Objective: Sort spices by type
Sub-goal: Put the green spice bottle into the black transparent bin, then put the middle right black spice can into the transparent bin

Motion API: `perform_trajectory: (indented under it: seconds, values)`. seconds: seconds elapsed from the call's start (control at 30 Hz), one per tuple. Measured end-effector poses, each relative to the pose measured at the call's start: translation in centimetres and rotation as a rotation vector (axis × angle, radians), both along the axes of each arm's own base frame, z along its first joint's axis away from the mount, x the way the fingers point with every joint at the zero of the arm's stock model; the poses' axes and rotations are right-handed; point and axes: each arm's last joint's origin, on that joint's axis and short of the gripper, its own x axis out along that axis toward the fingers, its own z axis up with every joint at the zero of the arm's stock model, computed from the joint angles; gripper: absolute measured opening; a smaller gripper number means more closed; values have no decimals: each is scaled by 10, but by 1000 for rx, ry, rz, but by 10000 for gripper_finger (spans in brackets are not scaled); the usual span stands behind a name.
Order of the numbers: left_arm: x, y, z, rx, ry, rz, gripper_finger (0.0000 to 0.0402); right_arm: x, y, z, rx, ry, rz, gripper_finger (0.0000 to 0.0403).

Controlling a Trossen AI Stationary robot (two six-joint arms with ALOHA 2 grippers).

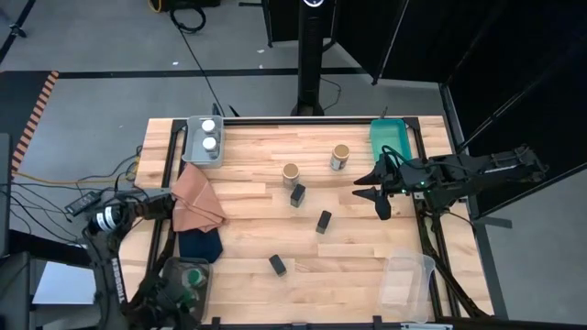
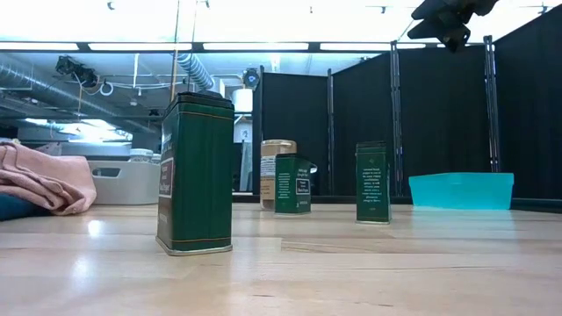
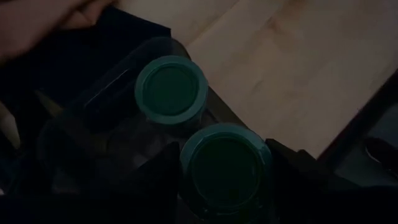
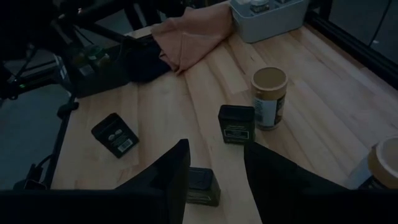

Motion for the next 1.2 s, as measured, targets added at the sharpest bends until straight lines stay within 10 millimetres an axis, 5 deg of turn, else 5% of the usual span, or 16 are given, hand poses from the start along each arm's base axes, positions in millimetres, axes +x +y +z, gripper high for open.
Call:
perform_trajectory:
  seconds: [0.43,0.93,1.2]
  values:
    - [9,-6,-18,33,7,29,202,0,0,0,-3,0,2,160]
    - [18,-8,-19,-8,30,10,294,0,0,0,-31,2,23,160]
    - [21,-3,6,-58,25,36,302,0,0,0,-27,2,30,160]
